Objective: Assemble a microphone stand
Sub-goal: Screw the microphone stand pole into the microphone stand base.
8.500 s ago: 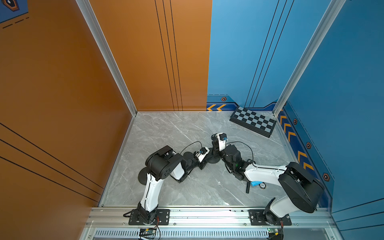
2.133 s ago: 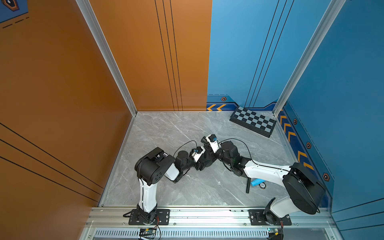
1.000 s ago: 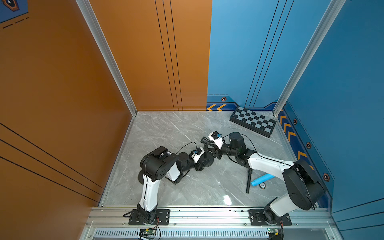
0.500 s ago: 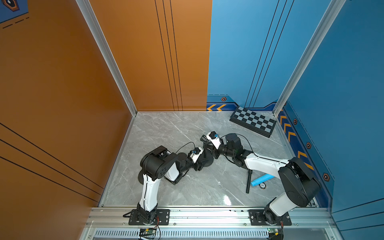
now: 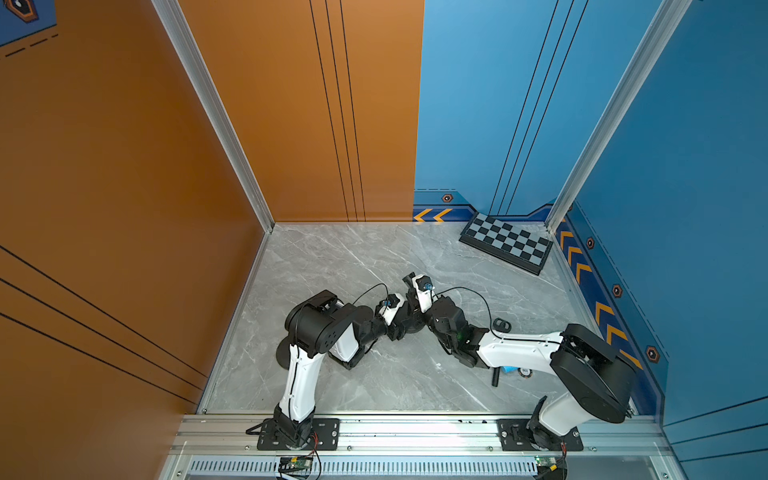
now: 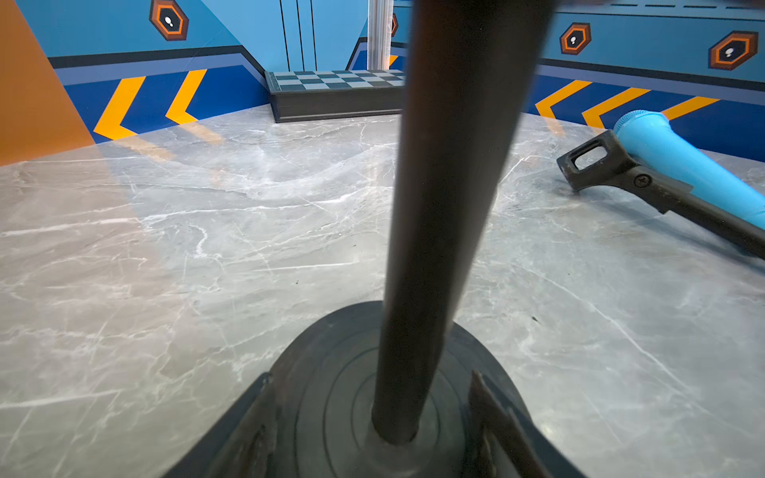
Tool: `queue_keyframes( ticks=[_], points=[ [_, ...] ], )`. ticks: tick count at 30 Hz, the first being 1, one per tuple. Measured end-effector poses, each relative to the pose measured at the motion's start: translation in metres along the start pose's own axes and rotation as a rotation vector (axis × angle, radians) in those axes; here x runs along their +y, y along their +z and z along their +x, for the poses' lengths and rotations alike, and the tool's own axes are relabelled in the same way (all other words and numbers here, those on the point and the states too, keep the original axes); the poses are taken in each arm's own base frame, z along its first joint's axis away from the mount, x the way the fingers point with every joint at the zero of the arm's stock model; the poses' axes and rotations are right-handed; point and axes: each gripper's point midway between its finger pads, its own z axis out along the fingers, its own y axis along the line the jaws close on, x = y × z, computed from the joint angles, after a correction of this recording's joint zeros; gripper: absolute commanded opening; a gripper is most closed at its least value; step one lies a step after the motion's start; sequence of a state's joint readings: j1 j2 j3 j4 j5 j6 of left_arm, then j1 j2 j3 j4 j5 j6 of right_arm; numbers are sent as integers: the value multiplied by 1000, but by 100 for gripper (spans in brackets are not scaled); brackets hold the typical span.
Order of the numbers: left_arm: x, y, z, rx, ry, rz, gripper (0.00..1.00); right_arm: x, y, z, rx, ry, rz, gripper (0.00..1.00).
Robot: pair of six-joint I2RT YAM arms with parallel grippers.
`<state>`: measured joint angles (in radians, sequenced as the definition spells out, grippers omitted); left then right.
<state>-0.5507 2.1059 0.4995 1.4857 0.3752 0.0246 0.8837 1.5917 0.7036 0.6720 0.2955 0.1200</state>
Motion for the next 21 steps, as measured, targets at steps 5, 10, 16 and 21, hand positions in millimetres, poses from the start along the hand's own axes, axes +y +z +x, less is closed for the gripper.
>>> queue_keyframes(
  ticks=[5, 10, 16, 21],
  points=[
    [0, 0, 0, 0, 1, 0, 74, -4, 8, 12, 94, -26, -140, 50],
    [-1, 0, 0, -3, 2, 3, 74, 3, 12, -7, 117, -42, -337, 52],
    [-1, 0, 0, -4, 3, 5, 74, 7, 9, -19, 123, -72, -481, 46],
    [-2, 0, 0, -6, 3, 13, 74, 7, 11, -13, 146, -124, -495, 16]
  ],
)
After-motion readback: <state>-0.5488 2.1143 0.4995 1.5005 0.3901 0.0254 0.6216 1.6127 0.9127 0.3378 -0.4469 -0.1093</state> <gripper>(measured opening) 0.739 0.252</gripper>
